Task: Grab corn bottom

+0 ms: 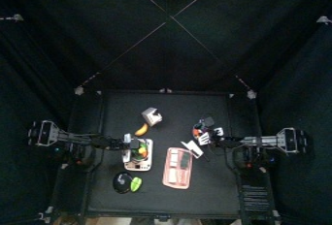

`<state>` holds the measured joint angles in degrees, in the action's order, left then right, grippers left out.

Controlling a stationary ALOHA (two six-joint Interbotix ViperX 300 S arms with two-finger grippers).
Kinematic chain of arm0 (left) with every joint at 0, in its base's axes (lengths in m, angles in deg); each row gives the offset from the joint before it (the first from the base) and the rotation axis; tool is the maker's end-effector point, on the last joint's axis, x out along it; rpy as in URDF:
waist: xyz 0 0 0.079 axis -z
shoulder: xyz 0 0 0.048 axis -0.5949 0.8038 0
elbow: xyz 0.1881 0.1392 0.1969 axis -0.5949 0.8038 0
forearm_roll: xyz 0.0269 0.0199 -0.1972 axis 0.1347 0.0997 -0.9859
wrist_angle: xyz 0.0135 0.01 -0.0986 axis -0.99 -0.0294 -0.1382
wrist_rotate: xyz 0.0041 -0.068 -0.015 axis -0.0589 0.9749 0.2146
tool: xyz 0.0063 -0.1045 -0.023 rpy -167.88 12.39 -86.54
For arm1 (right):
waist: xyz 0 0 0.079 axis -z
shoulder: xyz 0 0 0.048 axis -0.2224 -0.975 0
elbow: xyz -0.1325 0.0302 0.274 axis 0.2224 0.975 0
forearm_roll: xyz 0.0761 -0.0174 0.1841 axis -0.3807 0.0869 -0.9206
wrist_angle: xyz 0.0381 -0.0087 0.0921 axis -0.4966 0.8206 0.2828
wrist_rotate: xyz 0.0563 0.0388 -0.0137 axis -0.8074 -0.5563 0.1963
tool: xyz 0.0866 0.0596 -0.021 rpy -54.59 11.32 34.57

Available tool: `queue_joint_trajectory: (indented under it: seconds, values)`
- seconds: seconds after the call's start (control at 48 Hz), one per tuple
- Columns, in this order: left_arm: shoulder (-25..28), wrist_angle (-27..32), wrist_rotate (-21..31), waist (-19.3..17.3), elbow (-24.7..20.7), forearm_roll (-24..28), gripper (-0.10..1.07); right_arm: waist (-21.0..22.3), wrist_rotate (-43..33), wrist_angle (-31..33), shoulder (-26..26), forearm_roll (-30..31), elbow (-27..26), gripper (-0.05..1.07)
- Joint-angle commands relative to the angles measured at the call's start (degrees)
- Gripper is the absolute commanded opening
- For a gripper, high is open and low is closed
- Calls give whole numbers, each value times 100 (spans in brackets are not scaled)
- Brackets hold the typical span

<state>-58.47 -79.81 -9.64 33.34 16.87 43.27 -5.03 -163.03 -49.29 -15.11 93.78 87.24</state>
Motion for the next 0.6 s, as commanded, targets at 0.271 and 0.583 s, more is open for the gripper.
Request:
queue_joint_trajectory:
  seconds: [0.271,0.583]
  values:
    - [-396,-123,-35,53,70,123,66,-35,18,-9,70,26,-149,83]
    - [-694,-237,-26,404,9,905,66,-791,26,-202,272,255,-571,83]
